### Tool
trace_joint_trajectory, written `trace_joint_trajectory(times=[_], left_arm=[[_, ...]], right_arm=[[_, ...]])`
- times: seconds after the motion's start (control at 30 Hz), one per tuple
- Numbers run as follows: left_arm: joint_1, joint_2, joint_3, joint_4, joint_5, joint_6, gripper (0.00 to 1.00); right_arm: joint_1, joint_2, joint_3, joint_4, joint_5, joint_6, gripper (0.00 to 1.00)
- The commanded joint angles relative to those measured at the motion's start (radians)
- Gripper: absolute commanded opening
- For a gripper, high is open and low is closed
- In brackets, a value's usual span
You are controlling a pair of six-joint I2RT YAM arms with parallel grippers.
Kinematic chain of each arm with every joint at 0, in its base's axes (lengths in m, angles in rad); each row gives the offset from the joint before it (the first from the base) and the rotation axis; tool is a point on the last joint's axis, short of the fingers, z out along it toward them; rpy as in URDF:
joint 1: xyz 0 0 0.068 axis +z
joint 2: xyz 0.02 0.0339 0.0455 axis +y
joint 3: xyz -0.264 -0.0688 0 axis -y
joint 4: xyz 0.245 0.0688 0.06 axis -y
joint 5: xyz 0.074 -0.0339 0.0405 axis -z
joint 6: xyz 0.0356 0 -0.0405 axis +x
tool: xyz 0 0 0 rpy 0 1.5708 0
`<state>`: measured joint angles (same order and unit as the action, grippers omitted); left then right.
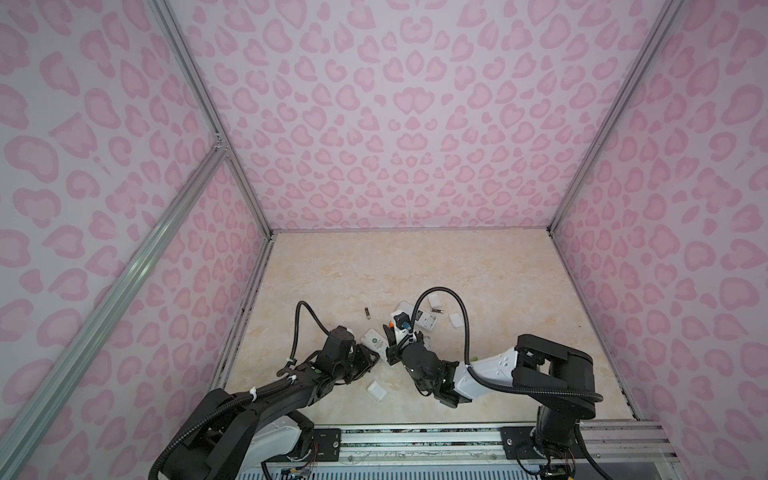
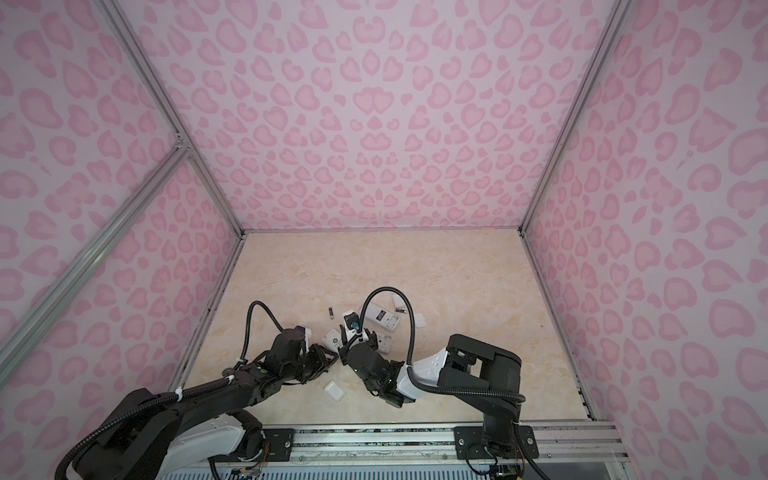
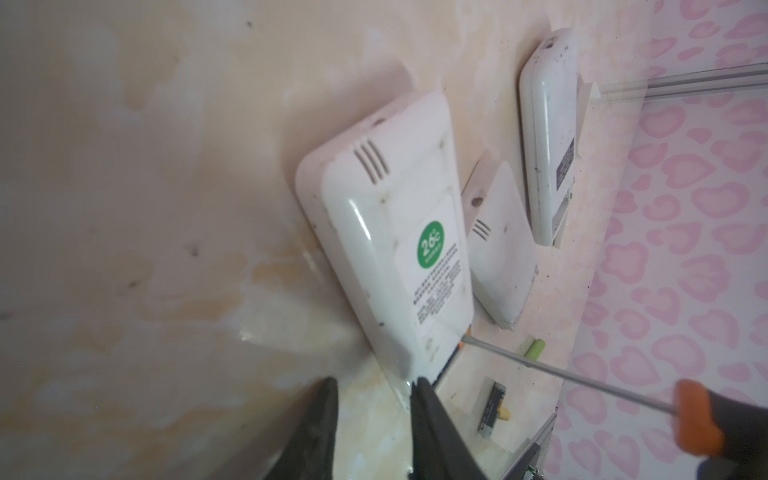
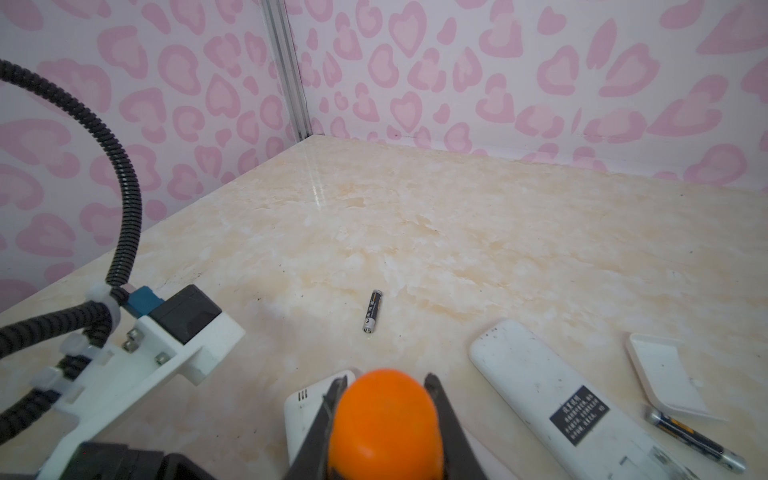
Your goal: Unload the batteries from the remote control
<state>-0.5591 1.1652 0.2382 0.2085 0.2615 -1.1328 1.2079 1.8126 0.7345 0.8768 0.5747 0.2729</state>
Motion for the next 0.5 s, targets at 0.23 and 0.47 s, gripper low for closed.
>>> trace_joint_trajectory(times=[0.23, 0.47], left_arm=[[-0.032, 0.039, 0.019, 0.063, -0.015, -0.025, 0.25], [-0.039, 0.054, 0.033, 0.073, -0.013, -0.024, 0.23]], right_arm=[[-0.020, -0.009, 0.016, -0.089, -0.083, 0.067, 0.00], [-0.076, -0.056, 0.070, -0.248, -0.170, 0.129, 0.00]])
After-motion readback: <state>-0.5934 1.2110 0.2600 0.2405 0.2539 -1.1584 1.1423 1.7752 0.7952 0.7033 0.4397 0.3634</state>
